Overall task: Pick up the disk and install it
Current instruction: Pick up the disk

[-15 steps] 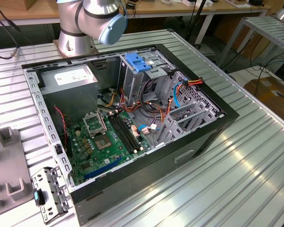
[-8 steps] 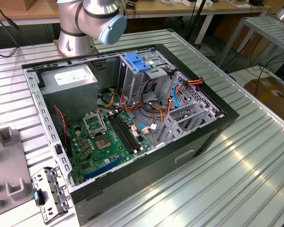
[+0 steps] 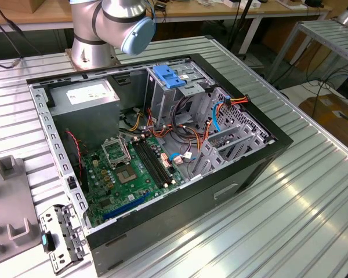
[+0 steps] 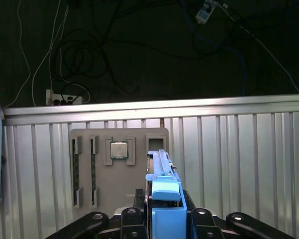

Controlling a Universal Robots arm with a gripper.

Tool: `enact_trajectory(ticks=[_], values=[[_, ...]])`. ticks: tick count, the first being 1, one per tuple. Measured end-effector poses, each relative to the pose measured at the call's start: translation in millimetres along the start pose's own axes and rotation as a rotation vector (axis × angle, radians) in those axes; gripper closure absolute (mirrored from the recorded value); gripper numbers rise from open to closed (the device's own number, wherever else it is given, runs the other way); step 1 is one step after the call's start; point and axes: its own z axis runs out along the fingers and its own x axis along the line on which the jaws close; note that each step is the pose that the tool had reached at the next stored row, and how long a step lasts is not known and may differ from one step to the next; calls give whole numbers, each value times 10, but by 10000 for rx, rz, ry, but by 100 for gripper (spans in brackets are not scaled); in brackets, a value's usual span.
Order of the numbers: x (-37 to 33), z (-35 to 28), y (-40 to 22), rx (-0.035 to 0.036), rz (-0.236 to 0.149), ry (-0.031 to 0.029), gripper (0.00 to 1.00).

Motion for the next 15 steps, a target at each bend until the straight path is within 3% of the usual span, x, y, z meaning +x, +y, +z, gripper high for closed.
enact_trajectory(ticks=[15], values=[[2,-166,-1,-1,0,0,63]])
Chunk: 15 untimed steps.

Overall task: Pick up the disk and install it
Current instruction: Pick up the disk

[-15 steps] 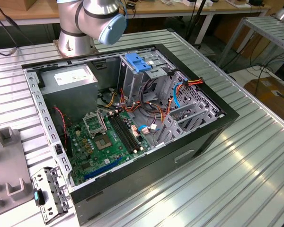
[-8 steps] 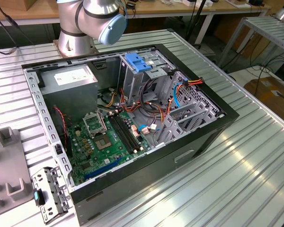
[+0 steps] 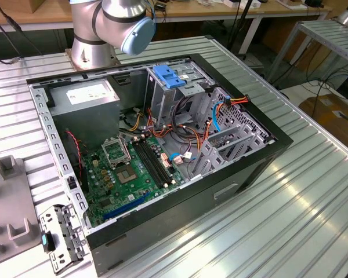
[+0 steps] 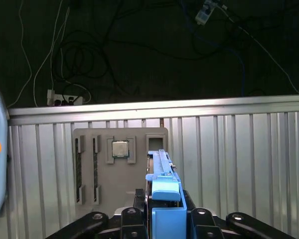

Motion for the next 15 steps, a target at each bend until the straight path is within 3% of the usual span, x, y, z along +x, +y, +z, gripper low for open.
enact_trajectory(ticks=[8,15], values=[[2,-118,-1,-1,0,0,63],[4,-262,-4,-11,0,1,63]])
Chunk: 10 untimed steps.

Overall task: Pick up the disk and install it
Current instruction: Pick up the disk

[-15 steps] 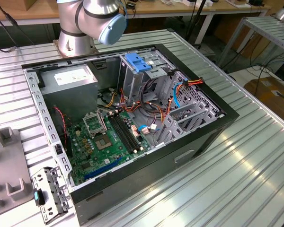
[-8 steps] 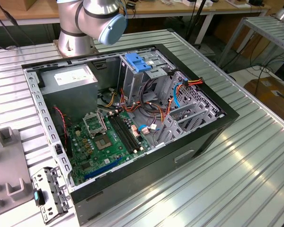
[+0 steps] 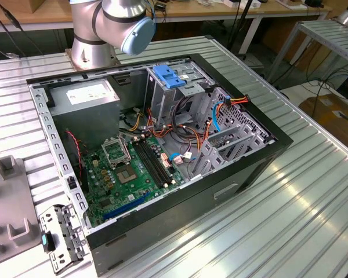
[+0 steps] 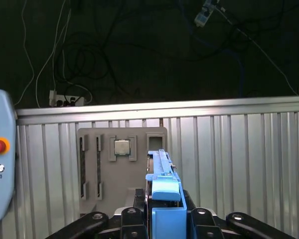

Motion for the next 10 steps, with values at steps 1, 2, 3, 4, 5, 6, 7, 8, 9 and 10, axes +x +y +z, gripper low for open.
enact_trajectory(ticks=[1,2,3,4,5,6,7,8,9,10], values=[[0,-35,-1,-6,0,0,63],[1,-57,-1,-11,0,1,63],[1,-77,-2,-14,0,1,63],[1,-99,-2,-17,0,2,63],[1,-116,-3,-21,-1,2,63],[2,-132,-2,-22,0,2,63],[2,-146,-3,-25,0,1,63],[2,-160,-3,-28,0,2,63],[2,-163,-3,-30,-1,1,63],[2,-163,-3,-29,-1,-1,63]])
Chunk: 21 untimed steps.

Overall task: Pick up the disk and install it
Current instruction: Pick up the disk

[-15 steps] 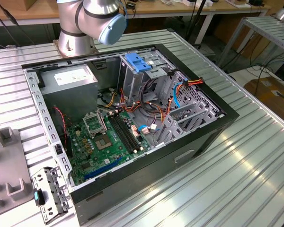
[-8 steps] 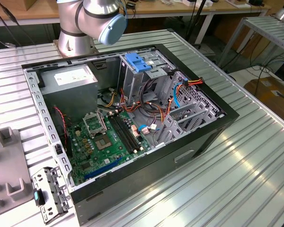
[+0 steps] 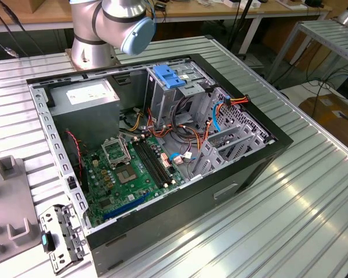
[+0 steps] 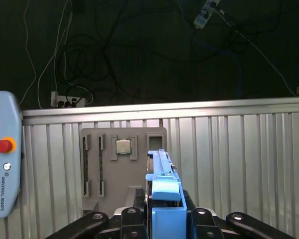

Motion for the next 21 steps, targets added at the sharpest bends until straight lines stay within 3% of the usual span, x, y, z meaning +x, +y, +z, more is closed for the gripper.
enact_trajectory(ticks=[2,7,21], values=[[0,0,-1,0,1,-3,63],[-4,3,-76,-1,0,-2,63],[-22,16,-403,0,1,9,63]])
